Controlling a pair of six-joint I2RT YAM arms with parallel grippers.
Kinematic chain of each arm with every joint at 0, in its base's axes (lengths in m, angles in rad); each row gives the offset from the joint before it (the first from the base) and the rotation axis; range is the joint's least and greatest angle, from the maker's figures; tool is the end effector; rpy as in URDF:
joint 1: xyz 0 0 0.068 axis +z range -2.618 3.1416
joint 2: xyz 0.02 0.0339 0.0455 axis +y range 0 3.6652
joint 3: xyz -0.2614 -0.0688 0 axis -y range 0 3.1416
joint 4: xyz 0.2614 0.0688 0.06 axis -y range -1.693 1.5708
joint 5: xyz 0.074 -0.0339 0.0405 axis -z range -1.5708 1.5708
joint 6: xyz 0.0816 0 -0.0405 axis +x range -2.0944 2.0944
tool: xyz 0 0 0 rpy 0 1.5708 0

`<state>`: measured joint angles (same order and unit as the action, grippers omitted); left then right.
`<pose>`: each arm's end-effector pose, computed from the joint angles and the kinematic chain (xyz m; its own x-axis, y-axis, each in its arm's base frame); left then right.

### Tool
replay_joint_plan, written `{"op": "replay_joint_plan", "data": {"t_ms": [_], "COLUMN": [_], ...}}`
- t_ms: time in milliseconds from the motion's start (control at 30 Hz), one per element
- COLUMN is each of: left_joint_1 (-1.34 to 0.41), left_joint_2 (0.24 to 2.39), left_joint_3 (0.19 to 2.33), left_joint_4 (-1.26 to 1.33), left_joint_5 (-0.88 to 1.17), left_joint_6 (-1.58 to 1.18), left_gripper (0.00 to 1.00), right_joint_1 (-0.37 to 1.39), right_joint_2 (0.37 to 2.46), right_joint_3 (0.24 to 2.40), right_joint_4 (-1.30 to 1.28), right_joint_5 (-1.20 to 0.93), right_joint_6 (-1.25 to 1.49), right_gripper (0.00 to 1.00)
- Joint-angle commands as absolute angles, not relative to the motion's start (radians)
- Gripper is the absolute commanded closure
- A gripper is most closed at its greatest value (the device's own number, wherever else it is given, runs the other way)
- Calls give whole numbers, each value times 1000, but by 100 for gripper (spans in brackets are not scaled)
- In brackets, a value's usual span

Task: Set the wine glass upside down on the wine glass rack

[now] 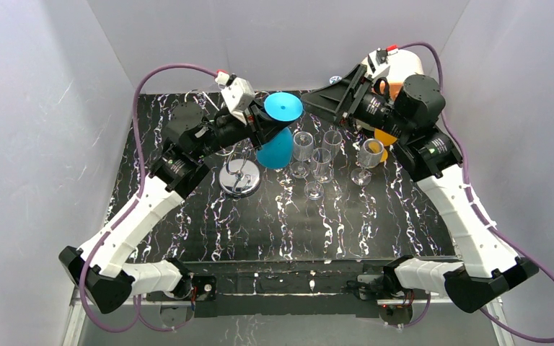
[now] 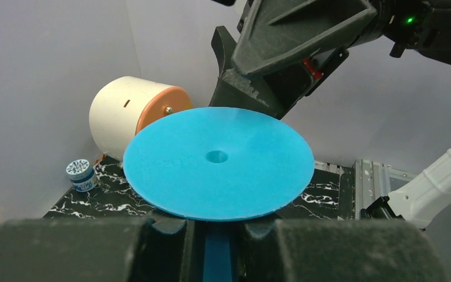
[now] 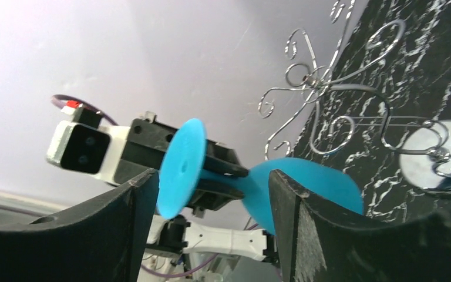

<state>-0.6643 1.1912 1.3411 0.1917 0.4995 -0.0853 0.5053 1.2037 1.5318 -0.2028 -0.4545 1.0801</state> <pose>0.2199 -0.2218 0.5034 0.1864 -0.2410 -0.9525 0.9157 0.3938 0.0796 0.2456 0.1768 0.5169 -0.6682 0.5360 -0.5159 -0.4810 0.2178 0.8492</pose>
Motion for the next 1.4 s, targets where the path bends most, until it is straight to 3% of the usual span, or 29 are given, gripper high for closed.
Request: {"op": "replay_joint_plan", "data": {"t_ms": [0, 400, 533, 600, 833, 1000, 1200, 1367], "left_joint_1": [-666, -667, -667, -667, -667, -667, -666, -667], "left_joint_2": [1201, 1220, 1201, 1183, 1123, 1089, 1052, 1071], "left_joint_3": [1342, 1337, 1310, 1282, 1230, 1211, 1214, 1318], "left_joint_4": [245, 272, 286, 312, 321, 280, 213, -19], "left_joint_5": [559, 586, 549, 520, 445, 406, 322, 138], "left_joint_6": [-38, -26, -38, -57, -88, -115, -163, -223], "left_gripper": [100, 100, 100, 91, 46, 21, 12, 8], "right_joint_1": [503, 503, 503, 502, 501, 493, 483, 484], "right_joint_2": [1205, 1267, 1261, 1259, 1243, 1213, 1185, 1195], "right_joint_3": [1579, 1587, 1573, 1575, 1587, 1582, 1600, 1658], "right_joint_4": [-117, -156, -135, -137, -192, -242, -318, -375], "right_joint_5": [-547, -613, -602, -589, -528, -441, -296, -154], "right_joint_6": [1174, 1234, 1268, 1279, 1296, 1289, 1227, 1140], "right_gripper": [29, 67, 88, 99, 99, 99, 99, 99]}}
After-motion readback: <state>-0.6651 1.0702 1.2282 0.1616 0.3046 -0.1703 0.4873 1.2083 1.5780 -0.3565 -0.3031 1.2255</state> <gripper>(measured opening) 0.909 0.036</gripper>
